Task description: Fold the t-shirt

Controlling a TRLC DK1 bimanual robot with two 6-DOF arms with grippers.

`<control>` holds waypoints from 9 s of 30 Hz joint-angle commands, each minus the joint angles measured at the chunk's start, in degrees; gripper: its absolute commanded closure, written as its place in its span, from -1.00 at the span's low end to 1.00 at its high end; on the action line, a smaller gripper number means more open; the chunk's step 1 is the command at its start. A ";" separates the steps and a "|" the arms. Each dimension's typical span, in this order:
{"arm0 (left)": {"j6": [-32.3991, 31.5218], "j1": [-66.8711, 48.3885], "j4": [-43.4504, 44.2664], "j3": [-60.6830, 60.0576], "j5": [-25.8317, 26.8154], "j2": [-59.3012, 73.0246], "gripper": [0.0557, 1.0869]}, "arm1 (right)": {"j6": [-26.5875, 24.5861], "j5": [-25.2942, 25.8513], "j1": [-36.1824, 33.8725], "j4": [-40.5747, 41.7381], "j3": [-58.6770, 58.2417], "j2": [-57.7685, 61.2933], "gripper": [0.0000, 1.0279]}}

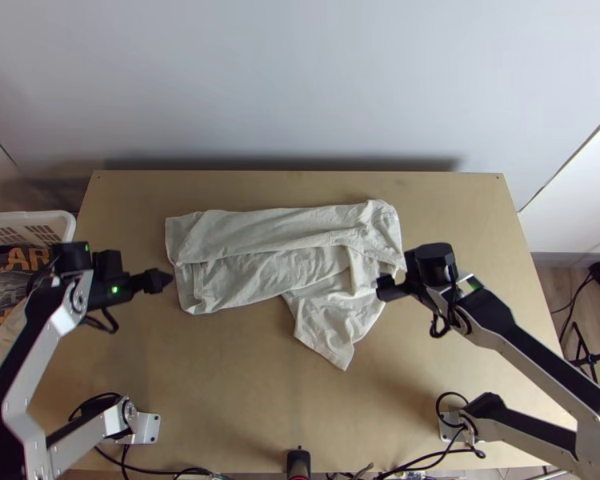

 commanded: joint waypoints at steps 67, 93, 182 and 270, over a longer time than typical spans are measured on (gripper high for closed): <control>-23.35 -29.94 26.44 -21.93 -15.81 -8.98 0.94 | 18.20 -18.20 17.24 1.51 -3.84 14.07 0.88; -20.45 -28.35 28.03 -21.05 -17.57 -5.47 -0.15 | 17.94 -17.76 16.45 1.25 -4.19 13.19 0.86; -28.36 -8.14 12.82 18.06 -14.58 28.11 0.93 | 19.08 -8.62 -9.48 9.95 24.11 29.54 0.89; -34.33 -12.27 17.92 21.92 -2.98 41.55 -0.88 | 19.61 -16.26 -12.11 -21.34 29.65 8.27 -0.93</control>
